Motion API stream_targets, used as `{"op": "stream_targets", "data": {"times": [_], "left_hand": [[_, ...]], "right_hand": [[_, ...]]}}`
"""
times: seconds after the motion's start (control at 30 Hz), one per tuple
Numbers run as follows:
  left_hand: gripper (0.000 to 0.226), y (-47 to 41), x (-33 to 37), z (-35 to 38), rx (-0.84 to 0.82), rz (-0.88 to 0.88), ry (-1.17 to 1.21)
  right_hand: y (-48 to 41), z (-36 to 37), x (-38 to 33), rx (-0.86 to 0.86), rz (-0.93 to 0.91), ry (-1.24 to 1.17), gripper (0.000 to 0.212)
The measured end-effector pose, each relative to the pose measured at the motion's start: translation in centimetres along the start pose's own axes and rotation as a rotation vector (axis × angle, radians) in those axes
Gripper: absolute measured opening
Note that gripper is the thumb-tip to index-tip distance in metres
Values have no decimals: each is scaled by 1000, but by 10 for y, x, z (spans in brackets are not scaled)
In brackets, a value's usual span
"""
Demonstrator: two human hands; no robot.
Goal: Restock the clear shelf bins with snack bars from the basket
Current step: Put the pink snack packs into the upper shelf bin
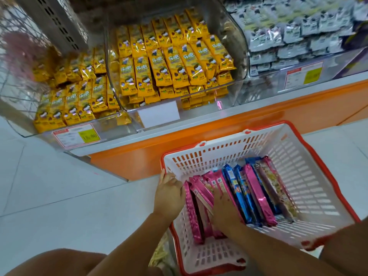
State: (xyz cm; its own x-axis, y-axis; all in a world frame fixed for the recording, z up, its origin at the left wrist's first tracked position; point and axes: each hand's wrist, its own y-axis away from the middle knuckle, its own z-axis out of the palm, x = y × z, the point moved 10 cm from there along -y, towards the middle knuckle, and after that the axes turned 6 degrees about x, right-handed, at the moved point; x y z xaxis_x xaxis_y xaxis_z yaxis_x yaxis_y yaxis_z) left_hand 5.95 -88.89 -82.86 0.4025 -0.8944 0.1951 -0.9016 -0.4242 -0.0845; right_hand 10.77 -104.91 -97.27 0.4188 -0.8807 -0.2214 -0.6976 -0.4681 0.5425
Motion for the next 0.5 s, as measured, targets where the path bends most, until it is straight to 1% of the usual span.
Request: {"op": "stream_targets", "data": {"times": [0.1,0.2,0.23,0.3,0.33,0.37,0.43,0.47,0.5], "left_hand": [[35,1,1,0,-61,3,-30],[36,-1,7,-3,-109,46,-44],[36,-3,9,-5,-126,51,-46],[36,-5,10,-5,-171,43,-33],[35,-6,12,-6,-185,33,0],[34,-6,16,-8,-187,17,53],[32,-9,23,-12,-206,-82,233],[32,-10,27,-15,-230,-169,359],[34,-10,32,-16,-268,-250,493]], "right_hand": [[-1,-19,0,-53,-5,-115,98],[7,-41,-3,-142,7,-237,102],[10,-46,-4,-177,22,-320,103],[21,-54,-8,-273,88,-575,99],[28,-61,-12,-304,102,-685,91],[36,-72,-16,-309,101,-768,75],[48,-102,-26,-258,37,-864,34],[52,-118,-30,-209,-13,-894,26],[58,-135,-34,-157,-51,-927,25]]}}
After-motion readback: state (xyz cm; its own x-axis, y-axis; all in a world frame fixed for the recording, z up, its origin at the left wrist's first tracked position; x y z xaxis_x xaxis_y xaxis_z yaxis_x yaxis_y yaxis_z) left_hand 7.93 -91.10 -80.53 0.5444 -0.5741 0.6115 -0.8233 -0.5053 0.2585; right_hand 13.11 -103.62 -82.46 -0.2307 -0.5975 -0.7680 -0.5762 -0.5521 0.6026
